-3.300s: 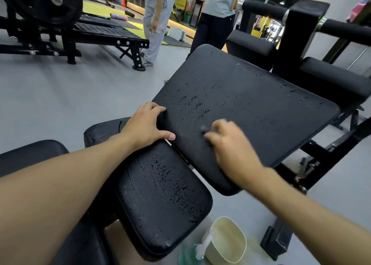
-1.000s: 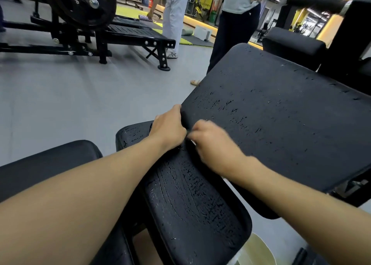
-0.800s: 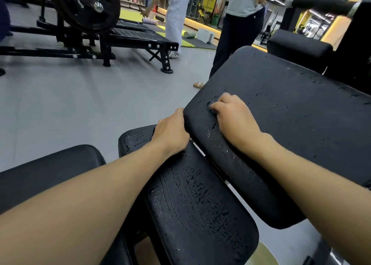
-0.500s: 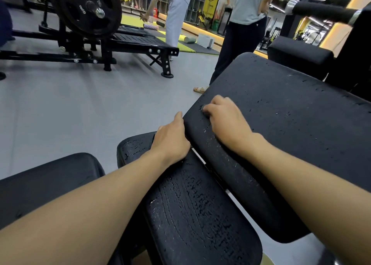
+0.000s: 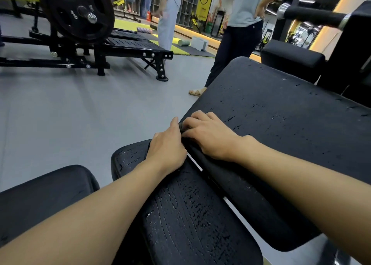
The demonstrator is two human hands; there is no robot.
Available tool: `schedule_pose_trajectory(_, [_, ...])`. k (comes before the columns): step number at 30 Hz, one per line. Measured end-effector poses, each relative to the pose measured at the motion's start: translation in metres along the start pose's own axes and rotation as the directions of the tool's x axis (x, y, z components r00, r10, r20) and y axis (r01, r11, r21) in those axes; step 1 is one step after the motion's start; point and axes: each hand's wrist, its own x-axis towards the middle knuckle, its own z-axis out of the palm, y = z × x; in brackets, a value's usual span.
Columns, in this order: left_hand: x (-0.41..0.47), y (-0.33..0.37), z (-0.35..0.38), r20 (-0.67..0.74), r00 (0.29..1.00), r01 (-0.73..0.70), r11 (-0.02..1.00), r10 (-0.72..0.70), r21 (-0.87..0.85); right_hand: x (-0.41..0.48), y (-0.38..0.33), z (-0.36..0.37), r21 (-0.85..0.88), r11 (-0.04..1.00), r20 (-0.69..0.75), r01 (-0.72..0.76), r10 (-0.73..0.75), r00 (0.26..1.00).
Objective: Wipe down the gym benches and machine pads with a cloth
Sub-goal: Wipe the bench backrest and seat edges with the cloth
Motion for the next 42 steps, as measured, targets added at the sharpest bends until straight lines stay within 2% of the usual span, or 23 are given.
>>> schedule_pose_trajectory(3, [0.001, -0.002, 0.001, -0.008, 1.0, -0.016, 1.0, 0.016, -0.006, 0.011, 0.012, -0.009, -0.045, 0.999, 0.0, -0.012, 0.012, 1.0])
schedule_pose_trajectory(7, [0.001, -0.006, 0.004, -0.024, 0.999, -0.029, 0.999, 0.028, -0.032, 0.011, 0.063, -0.027, -0.095, 0.974, -0.091, -0.206, 0.197, 0.976])
schedule_pose_trajectory(10, [0.001, -0.006, 0.004, -0.031, 0.999, -0.034, 0.998, 0.033, -0.044, 0.004, 0.107, -0.039, -0.153, 0.887, -0.181, -0.436, 0.409, 0.895])
schedule_pose_trajectory(12, [0.001, -0.005, 0.004, -0.028, 0.999, -0.032, 0.998, 0.031, -0.046, 0.003, 0.119, -0.04, -0.105, 0.834, -0.226, -0.542, 0.511, 0.829])
schedule_pose_trajectory(14, [0.0, -0.003, 0.003, -0.023, 0.999, -0.029, 0.999, 0.028, -0.042, 0.007, 0.111, -0.036, -0.013, 0.815, -0.236, -0.58, 0.561, 0.793])
schedule_pose_trajectory(17, [-0.001, -0.002, 0.001, -0.021, 0.999, -0.031, 0.999, 0.03, -0.034, 0.01, 0.071, -0.023, 0.085, 0.875, -0.203, -0.477, 0.484, 0.851])
schedule_pose_trajectory(20, [0.0, 0.0, 0.0, -0.019, 0.999, -0.036, 0.999, 0.036, -0.005, 0.002, 0.006, 0.001, 0.119, 0.968, -0.121, -0.222, 0.236, 0.964])
schedule_pose_trajectory(22, [0.0, 0.0, 0.0, -0.002, 1.0, -0.024, 1.0, 0.024, 0.006, -0.009, -0.023, 0.007, 0.158, 0.984, -0.067, -0.084, 0.095, 0.993])
schedule_pose_trajectory(24, [0.0, 0.0, 0.0, 0.006, 1.0, -0.016, 1.0, 0.016, 0.006, -0.016, -0.021, -0.001, 0.123, 0.992, -0.04, -0.03, 0.035, 0.999])
schedule_pose_trajectory(27, [-0.002, 0.002, -0.002, 0.012, 0.998, -0.058, 0.998, 0.058, 0.018, -0.024, 0.02, -0.02, 0.001, 0.994, -0.106, -0.111, 0.11, 0.988])
schedule_pose_trajectory(31, [-0.002, 0.003, -0.001, 0.048, 0.99, -0.133, 0.99, 0.131, 0.049, -0.045, 0.107, -0.048, -0.101, 0.907, -0.236, -0.41, 0.378, 0.895])
schedule_pose_trajectory(33, [-0.001, 0.001, 0.0, 0.067, 0.99, -0.128, 0.99, 0.124, 0.061, -0.058, 0.133, -0.055, -0.072, 0.834, -0.3, -0.547, 0.505, 0.809])
schedule_pose_trajectory(35, [0.0, 0.001, 0.0, 0.075, 0.99, -0.124, 0.99, 0.118, 0.073, -0.059, 0.128, -0.054, 0.017, 0.805, -0.296, -0.593, 0.57, 0.766])
schedule_pose_trajectory(38, [0.0, 0.004, -0.002, 0.081, 0.99, -0.119, 0.989, 0.111, 0.091, -0.054, 0.072, -0.04, 0.104, 0.867, -0.25, -0.488, 0.498, 0.831])
schedule_pose_trajectory(42, [0.001, 0.006, -0.003, 0.109, 0.988, -0.118, 0.988, 0.107, 0.098, -0.072, -0.022, -0.019, 0.198, 0.971, -0.163, -0.136, 0.169, 0.972])
